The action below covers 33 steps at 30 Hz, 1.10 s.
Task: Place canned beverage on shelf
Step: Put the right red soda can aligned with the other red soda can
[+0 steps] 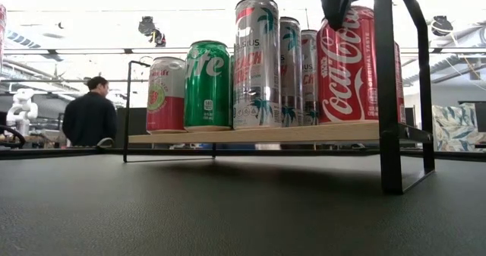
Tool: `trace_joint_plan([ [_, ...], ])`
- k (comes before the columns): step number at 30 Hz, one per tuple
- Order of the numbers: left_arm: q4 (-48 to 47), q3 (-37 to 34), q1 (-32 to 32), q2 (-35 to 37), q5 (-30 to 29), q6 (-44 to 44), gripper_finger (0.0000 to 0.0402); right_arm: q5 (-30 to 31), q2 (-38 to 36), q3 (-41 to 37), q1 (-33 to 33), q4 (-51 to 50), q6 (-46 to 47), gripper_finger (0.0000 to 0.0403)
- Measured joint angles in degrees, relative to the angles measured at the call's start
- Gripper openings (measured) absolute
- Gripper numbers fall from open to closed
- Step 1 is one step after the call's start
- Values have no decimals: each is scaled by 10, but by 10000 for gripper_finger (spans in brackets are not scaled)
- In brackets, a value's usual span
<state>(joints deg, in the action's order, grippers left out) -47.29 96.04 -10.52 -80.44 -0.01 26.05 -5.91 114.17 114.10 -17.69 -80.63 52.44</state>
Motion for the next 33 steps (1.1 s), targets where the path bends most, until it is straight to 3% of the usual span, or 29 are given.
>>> trace_joint_plan([
  [33,0,0,0,0,0,-10,396,14,0,0,2,-26,6,33],
])
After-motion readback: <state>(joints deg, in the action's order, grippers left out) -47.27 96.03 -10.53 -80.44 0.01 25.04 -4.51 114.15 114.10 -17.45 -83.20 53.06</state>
